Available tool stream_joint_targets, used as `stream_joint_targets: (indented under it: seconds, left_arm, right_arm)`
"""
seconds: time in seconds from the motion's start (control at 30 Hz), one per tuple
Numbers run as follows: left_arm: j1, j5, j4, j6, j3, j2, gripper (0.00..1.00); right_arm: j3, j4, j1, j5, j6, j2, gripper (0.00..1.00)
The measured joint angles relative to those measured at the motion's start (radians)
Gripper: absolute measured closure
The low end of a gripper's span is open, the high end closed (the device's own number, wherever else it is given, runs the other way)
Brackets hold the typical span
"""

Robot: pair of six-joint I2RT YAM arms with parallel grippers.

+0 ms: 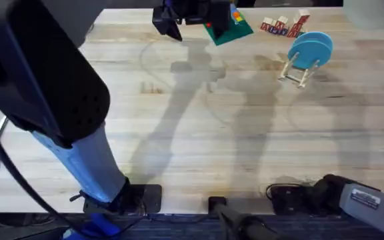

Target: Pick up the plates from the table one by one and place each into a slot on the dish rack.

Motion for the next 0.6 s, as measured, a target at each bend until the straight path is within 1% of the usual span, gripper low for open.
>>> stream_joint_targets:
  seconds: [0.17, 0.27, 0.4, 0.6]
  left_arm:
    - [0.000, -0.004, -0.042, 0.001, 0.000, 0.000, 0.006]
    - [0.000, -0.006, -0.065, 0.002, 0.000, 0.000, 0.007]
    - [0.000, -0.009, -0.115, 0.002, 0.000, 0.000, 0.006]
    - [0.000, -0.010, -0.213, 0.002, 0.000, 0.000, 0.007]
  right_arm:
    - [0.000, -0.025, -0.004, 0.002, -0.143, 0.005, 0.971]
    - [0.000, -0.026, -0.004, 0.002, -0.196, 0.005, 0.971]
    - [0.000, -0.053, -0.004, 0.002, -0.229, 0.016, 0.970]
    - [0.000, -0.145, -0.004, 0.003, -0.244, 0.051, 0.970]
